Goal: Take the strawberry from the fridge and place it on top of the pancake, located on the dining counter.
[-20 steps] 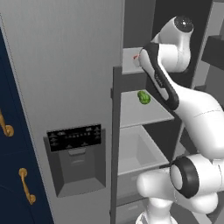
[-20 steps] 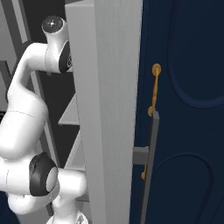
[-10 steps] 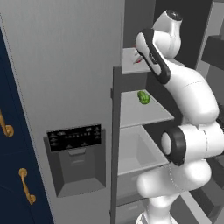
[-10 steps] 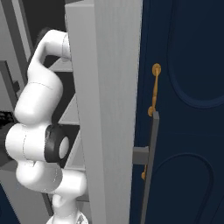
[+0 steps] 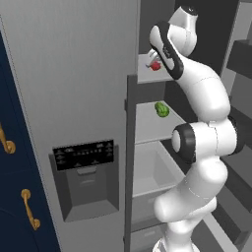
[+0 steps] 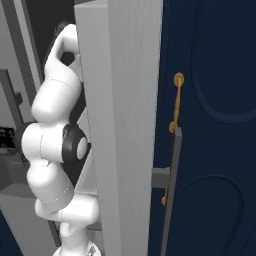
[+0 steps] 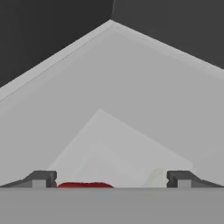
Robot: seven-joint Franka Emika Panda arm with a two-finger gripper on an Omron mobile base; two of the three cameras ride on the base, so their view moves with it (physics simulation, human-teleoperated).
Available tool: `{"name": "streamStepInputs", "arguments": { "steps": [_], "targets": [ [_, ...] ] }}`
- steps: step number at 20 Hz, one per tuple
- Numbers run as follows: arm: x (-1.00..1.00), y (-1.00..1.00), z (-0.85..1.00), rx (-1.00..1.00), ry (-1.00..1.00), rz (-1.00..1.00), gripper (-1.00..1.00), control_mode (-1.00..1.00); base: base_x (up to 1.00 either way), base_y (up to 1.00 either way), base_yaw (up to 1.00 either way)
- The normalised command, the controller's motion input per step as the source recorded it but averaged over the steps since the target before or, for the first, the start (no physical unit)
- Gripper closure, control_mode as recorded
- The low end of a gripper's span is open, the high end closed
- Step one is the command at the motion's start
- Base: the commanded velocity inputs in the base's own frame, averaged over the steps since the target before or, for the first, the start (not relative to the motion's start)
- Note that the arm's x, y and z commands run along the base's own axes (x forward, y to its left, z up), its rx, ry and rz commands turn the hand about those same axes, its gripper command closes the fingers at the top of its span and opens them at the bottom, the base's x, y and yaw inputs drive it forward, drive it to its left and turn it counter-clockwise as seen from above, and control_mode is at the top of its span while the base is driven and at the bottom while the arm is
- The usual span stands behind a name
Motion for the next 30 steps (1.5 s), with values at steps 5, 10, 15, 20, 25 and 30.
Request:
{"name": "streamStepInputs", "arguments": {
  "steps": [5,10,15,20,25,30],
  "targets": [
    [-0.16,0.01,-0.29,0.0,0.03,0.04,-1.0,-1.0,0.0,0.0,0.0],
    [-0.16,0.05,-0.17,0.0,-0.03,0.02,-1.0,-1.0,0.0,0.0,0.0],
    [0.01,0.18,-0.19,0.0,-0.11,0.06,-1.0,-1.0,0.0,0.0,0.0],
    [0.0,0.0,-0.38,0.0,0.0,0.04,-1.0,-1.0,0.0,0.0,0.0],
    [0.0,0.0,-0.05,0.0,0.0,0.01,-1.0,-1.0,0.0,0.0,0.0],
    [0.0,0.0,0.0,0.0,0.0,0.0,1.0,-1.0,0.0,0.0,0.0]
  ]
}}
